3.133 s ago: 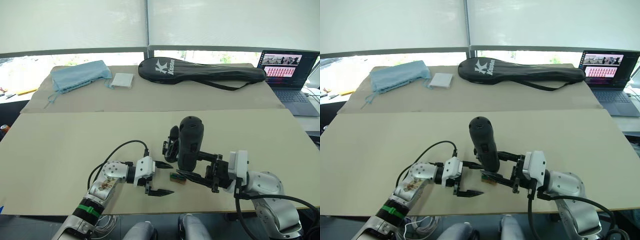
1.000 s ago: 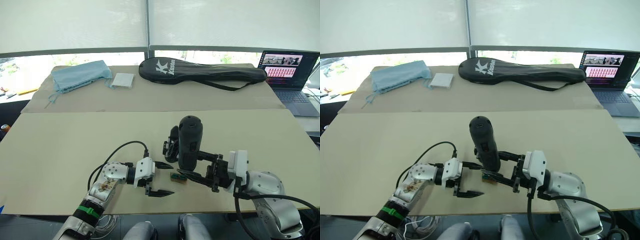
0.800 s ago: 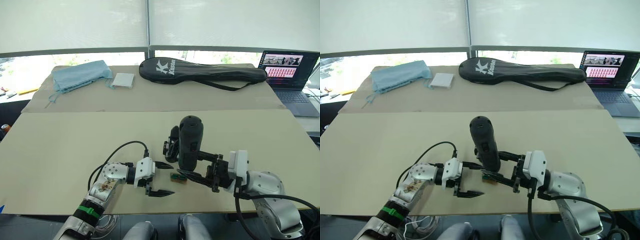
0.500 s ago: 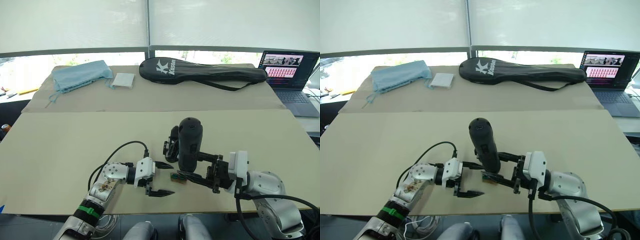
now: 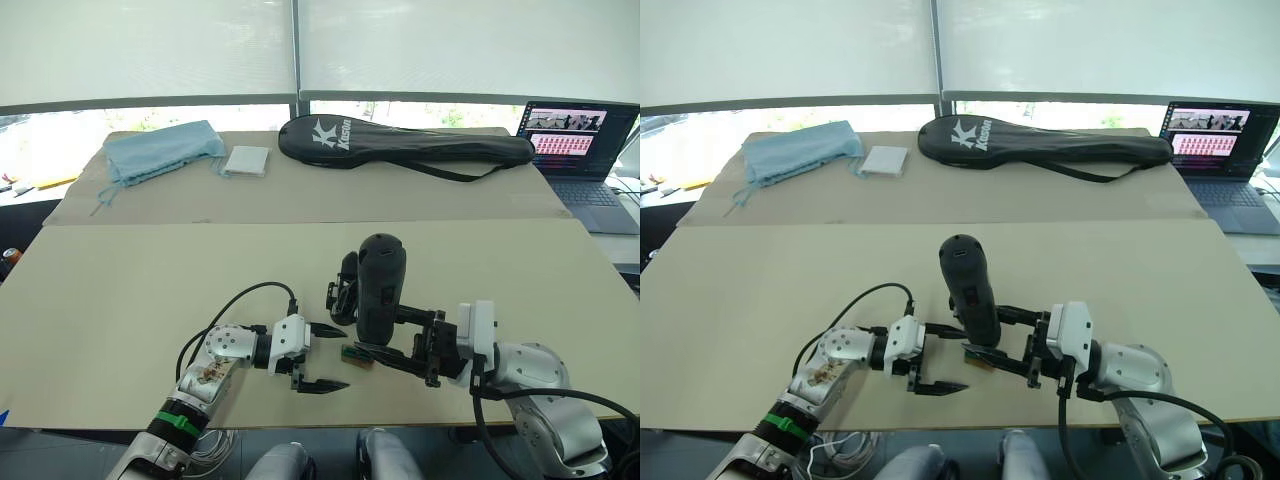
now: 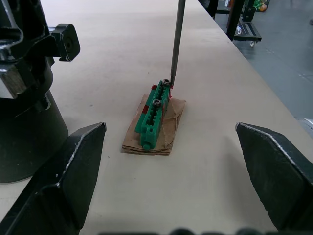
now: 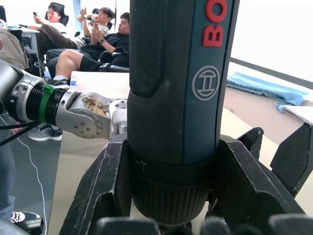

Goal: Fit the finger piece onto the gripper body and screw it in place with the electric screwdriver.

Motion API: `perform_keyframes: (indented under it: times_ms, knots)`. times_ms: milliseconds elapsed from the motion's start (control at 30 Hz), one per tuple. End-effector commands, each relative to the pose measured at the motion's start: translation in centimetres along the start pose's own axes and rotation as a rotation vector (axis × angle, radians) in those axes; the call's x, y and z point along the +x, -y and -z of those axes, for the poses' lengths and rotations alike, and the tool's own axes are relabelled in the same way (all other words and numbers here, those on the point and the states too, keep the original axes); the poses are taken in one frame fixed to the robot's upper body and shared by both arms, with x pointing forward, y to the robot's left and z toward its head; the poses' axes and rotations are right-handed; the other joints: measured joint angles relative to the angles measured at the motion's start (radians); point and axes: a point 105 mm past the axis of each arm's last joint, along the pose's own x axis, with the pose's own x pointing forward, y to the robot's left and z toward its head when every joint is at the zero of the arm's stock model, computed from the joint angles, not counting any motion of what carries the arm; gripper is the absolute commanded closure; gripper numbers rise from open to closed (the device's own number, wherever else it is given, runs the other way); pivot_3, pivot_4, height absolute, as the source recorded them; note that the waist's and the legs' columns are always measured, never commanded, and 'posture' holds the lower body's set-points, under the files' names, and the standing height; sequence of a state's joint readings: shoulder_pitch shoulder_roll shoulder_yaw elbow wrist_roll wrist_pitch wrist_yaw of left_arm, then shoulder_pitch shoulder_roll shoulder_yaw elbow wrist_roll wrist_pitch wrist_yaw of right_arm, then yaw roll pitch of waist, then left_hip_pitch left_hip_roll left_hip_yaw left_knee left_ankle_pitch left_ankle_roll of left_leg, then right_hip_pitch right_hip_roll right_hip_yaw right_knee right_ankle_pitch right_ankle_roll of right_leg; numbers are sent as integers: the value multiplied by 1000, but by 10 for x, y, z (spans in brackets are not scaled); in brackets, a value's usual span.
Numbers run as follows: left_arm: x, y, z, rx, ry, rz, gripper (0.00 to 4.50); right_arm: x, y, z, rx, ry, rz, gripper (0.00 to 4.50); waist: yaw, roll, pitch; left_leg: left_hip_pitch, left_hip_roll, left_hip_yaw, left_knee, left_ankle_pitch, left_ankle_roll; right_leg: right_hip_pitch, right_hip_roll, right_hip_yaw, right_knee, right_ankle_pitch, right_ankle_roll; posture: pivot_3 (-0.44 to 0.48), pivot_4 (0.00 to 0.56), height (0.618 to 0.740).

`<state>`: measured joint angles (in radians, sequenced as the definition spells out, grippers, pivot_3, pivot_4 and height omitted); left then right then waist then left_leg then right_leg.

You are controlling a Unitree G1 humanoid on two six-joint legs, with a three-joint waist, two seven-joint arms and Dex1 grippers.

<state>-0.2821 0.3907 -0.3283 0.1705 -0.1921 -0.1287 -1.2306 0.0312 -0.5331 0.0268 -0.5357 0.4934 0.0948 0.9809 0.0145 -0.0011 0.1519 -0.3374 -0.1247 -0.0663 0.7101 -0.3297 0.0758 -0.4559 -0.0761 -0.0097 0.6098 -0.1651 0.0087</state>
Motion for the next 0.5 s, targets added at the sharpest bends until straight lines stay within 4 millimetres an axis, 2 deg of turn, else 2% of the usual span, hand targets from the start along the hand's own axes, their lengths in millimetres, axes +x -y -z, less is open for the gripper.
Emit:
perform_keyframes:
  times_ms: [33, 500]
  knots:
    - [2, 6, 10, -41, -26, 11, 0, 1, -2, -10, -7, 38, -20, 2574, 0, 0, 0, 0, 0, 0, 0, 0, 0, 0, 0, 0, 0, 0, 0, 0, 150, 740]
    - [2, 7, 10, -42, -26, 14, 0, 0, -4, -10, 1, 35, -20, 2574, 0, 0, 0, 0, 0, 0, 0, 0, 0, 0, 0, 0, 0, 0, 0, 0, 150, 740]
